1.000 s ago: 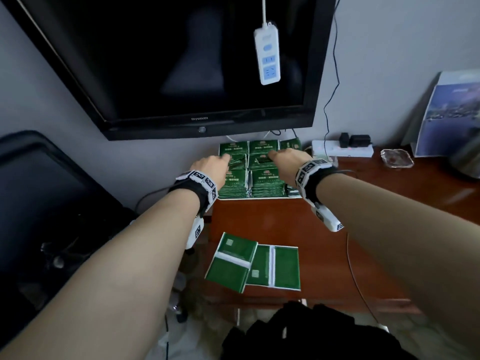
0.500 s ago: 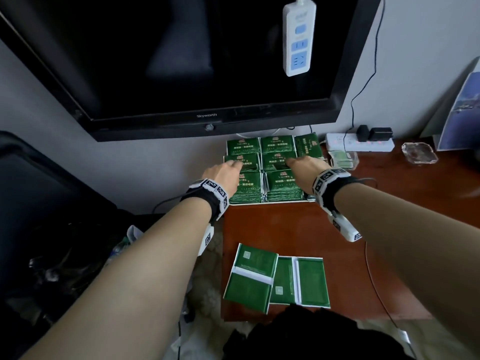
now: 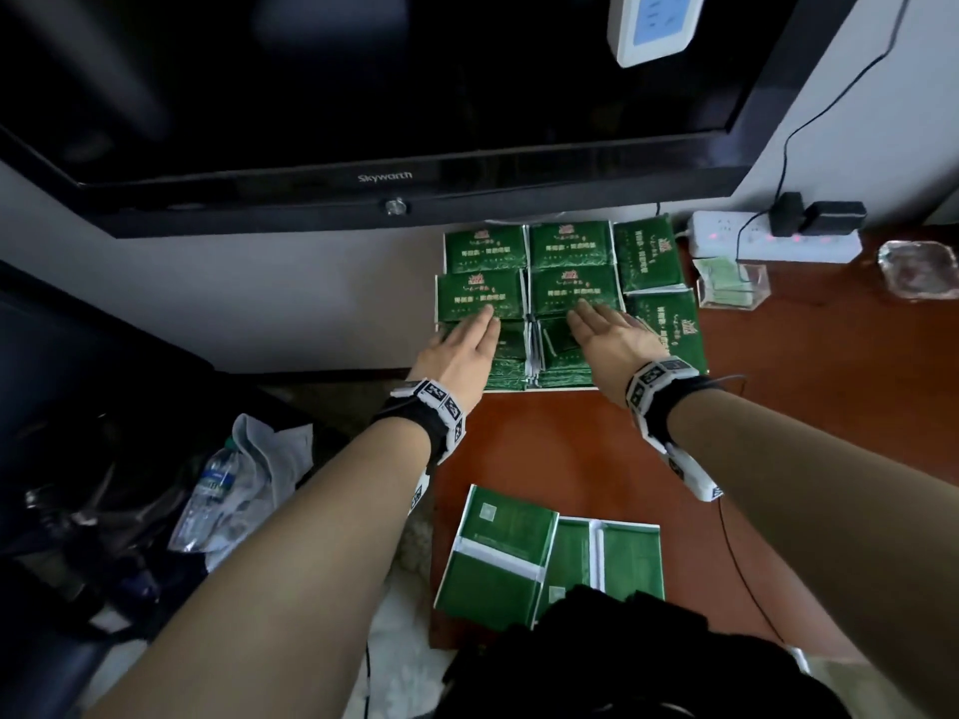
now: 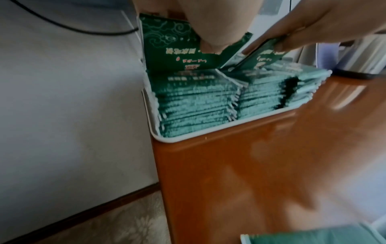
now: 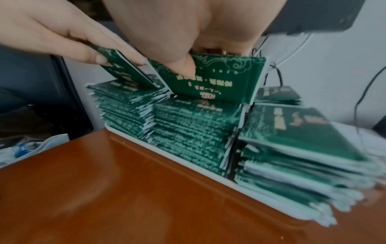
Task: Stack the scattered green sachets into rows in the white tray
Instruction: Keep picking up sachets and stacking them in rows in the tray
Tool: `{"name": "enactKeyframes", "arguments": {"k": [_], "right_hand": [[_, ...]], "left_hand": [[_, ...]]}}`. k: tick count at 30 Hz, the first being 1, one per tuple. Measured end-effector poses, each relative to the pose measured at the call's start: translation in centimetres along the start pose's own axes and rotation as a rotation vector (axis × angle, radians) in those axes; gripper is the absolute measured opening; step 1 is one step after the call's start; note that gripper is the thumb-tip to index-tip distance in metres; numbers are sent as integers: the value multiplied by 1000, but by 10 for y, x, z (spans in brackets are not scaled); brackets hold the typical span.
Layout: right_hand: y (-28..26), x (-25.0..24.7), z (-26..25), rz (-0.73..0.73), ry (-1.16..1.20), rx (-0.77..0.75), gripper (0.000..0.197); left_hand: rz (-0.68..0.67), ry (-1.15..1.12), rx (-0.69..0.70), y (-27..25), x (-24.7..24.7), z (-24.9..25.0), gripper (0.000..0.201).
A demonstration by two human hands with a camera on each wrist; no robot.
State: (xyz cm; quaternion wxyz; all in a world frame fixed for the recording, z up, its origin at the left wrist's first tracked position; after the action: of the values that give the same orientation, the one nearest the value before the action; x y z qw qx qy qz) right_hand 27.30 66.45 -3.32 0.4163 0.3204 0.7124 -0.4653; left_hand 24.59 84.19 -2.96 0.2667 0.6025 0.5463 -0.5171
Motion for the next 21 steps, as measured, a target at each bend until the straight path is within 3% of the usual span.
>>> {"name": "enactKeyframes", "arguments": {"k": [7, 21], "right_hand": [[-1, 30, -1, 1, -40, -62, 74], [18, 36, 10, 25, -47, -97, 66]], "left_hand": [[-18, 20, 37, -8, 37, 17, 73], [-24, 43, 81, 14, 23, 1, 70]]}}
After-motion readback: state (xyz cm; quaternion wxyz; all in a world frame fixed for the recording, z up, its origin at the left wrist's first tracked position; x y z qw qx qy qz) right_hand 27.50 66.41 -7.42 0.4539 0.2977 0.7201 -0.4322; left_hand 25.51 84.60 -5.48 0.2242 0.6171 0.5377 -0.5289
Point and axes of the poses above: each hand's wrist, its own y-axis towards the middle knuckle, its own x-axis out of the palm, z = x × y, the point moved 7 cm from there along y, towards the middle knuckle, and after that the axes turned 15 degrees about y, right-handed, at the moved point
